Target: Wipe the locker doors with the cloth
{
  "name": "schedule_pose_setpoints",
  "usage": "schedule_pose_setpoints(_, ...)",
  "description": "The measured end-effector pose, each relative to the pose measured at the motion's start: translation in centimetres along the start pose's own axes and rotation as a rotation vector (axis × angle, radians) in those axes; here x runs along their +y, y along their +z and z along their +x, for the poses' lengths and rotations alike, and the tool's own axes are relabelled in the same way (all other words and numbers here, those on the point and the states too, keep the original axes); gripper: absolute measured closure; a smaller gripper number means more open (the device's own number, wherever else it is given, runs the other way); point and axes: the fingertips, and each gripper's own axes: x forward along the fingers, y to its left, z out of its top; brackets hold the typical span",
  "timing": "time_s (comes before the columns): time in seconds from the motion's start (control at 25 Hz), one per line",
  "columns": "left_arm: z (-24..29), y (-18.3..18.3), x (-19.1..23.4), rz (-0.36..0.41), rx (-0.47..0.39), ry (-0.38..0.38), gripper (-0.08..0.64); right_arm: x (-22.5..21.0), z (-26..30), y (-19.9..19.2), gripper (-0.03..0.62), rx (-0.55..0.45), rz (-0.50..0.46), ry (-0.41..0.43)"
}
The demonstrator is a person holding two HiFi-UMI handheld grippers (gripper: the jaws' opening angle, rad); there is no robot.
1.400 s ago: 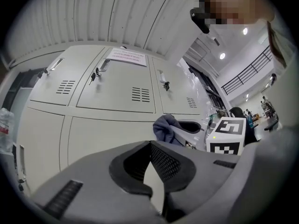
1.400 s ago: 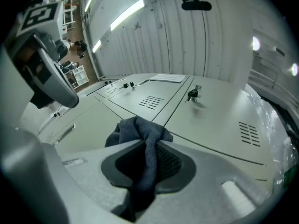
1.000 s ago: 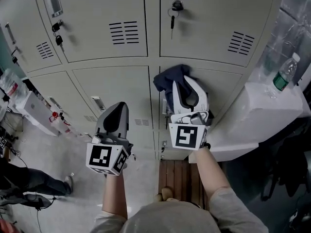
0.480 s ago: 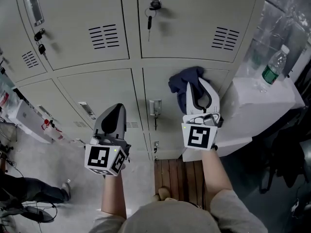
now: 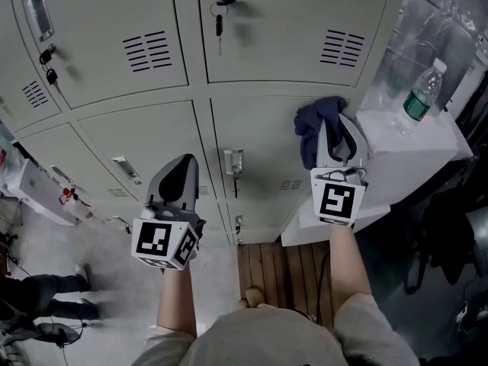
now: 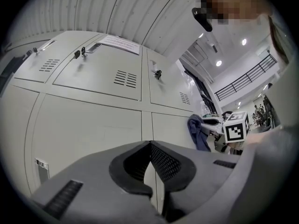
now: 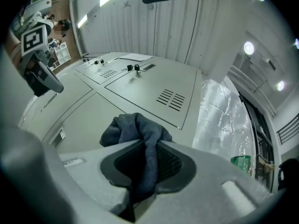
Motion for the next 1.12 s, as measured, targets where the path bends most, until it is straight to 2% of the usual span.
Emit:
schedule_pose_setpoints(0.2, -0.1, 0.0, -0.6, 0.0, 0.01, -0.016, 0.561, -2.1, -0.6, -1.5, 0.528, 0.041, -0.009, -0.037)
schedule_pose_setpoints(0.36, -0.5, -0.5, -0.6, -0.013, 0.026, -0.002, 0.561, -3.3, -0.9, -2.6, 0.531, 0.054, 0.066, -0.082)
schedule_pose_setpoints(0.56, -1.4, -1.7, -0.1, -0.016, 0.031, 0.012, 0.561, -2.7, -2.2, -2.4, 0.529, -0.023, 0.214, -0.121)
schedule_pose_setpoints(0.64, -1.6, -2.0, 0.0, -0.022, 0.035, 0.021, 0.561, -1.0, -2.6, -1.9, 0.531, -0.048, 0.236, -0.091)
schedule_pose_setpoints(0.76, -2.0, -2.6, 0.3, -0.038, 0.034, 0.04, 0.561, 3.2, -2.9, -1.4, 0.532, -0.059, 0.235, -0.004)
schedule_pose_setpoints(0.96, -2.8, -4.3, 0.9, -0.056, 0.055, 0.068, 0.561, 10.0, -3.0, -0.1, 0.532, -0.091, 0.292, 0.122)
schedule_pose_setpoints(1.12, -3.8, -5.5, 1.6, -0.059, 0.077, 0.093, 0.561, 14.6, -2.7, 0.3, 0.532, -0.09, 0.273, 0.204)
